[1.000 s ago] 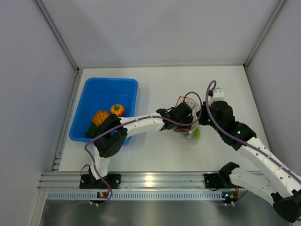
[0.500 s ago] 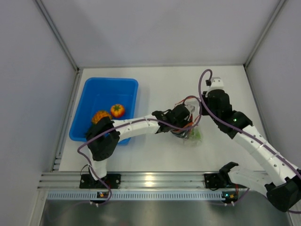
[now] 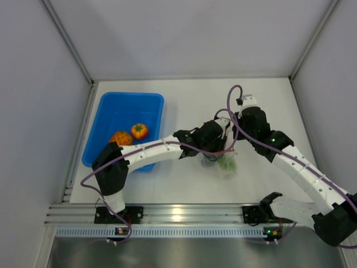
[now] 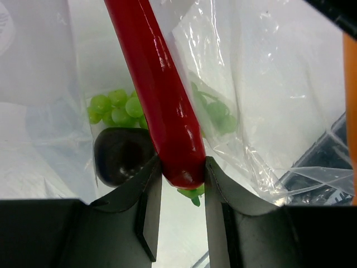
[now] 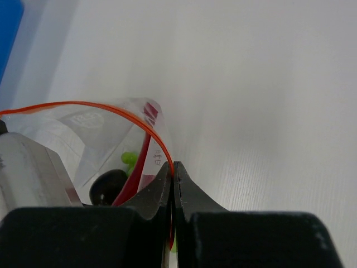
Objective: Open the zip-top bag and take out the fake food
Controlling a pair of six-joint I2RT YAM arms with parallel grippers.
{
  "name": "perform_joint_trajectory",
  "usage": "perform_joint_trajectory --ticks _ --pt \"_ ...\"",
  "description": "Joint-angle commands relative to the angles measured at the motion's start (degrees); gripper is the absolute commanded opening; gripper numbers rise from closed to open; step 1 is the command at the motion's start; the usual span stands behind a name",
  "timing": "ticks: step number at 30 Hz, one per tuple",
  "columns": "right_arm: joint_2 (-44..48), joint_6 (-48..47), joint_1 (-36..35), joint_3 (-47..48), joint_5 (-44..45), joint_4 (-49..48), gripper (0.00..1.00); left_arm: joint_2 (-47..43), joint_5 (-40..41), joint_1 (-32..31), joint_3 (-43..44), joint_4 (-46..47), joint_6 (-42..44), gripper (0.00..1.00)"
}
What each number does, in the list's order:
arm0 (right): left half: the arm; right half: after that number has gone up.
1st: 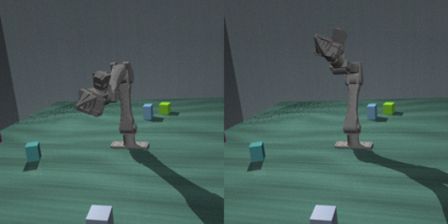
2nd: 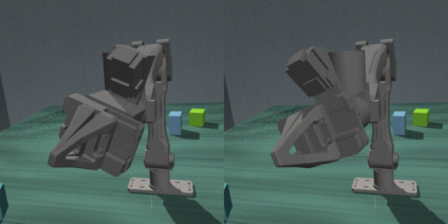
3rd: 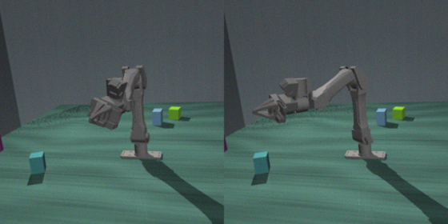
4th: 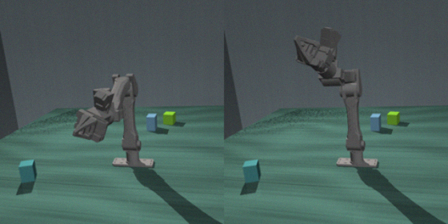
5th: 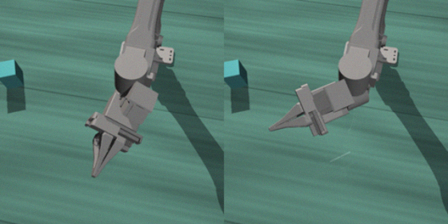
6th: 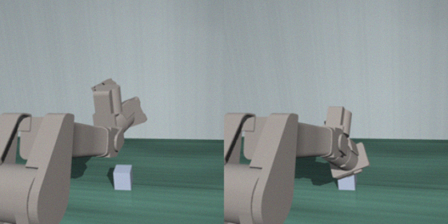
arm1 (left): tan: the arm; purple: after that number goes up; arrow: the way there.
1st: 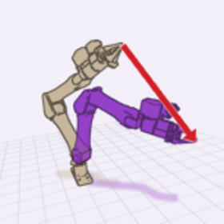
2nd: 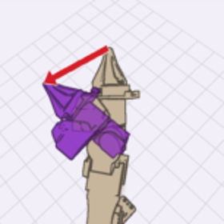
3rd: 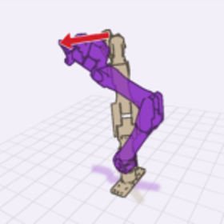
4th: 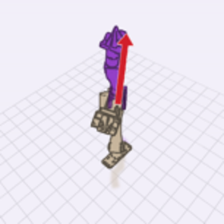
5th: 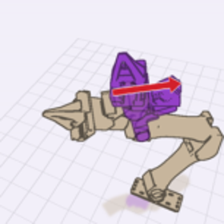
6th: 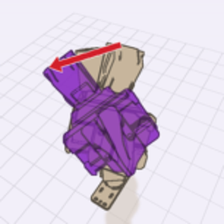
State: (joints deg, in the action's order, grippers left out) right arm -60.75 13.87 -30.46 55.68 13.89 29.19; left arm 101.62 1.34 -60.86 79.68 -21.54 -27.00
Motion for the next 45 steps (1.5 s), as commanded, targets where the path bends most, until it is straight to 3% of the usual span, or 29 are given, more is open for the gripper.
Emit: perform_joint_trajectory --ticks 1,8,15,18,29,38,45 --pt "1.69 -0.95 1.01 -1.54 -0.09 0.61 0.0 -2.31 3.13 -0.14 1.27 0.45 -0.06 0.0" --pt "1.96 -0.25 0.84 -3.3 0.26 0.17 0.0 -2.57 2.09 -0.14 2.41 0.45 -0.86 0.0" --pt "-0.07 1.16 0.84 -1.54 7.81 1.39 0.0 -5.73 0.68 -0.22 -0.05 0.45 -1.12 0.0" --pt "-0.6 1.07 0.93 -0.31 9.22 0.87 0.0 -6.35 -3.43 -0.22 -1.45 0.53 -0.42 0.0" --pt "-6.12 -0.16 0.93 5.4 8.88 0.87 0.0 -10.39 -6.61 -0.66 -5.59 0.53 0.81 0.0" --pt "-7.45 -0.07 1.01 4.62 6.24 0.34 0.0 -12.85 -5.39 -0.93 -6.9 2.2 1.6 0.0" --pt "-7.8 -0.25 1.54 4.96 3.78 0.25 0.0 -13.99 -8.99 -1.28 -9.44 6.24 3.19 0.0"
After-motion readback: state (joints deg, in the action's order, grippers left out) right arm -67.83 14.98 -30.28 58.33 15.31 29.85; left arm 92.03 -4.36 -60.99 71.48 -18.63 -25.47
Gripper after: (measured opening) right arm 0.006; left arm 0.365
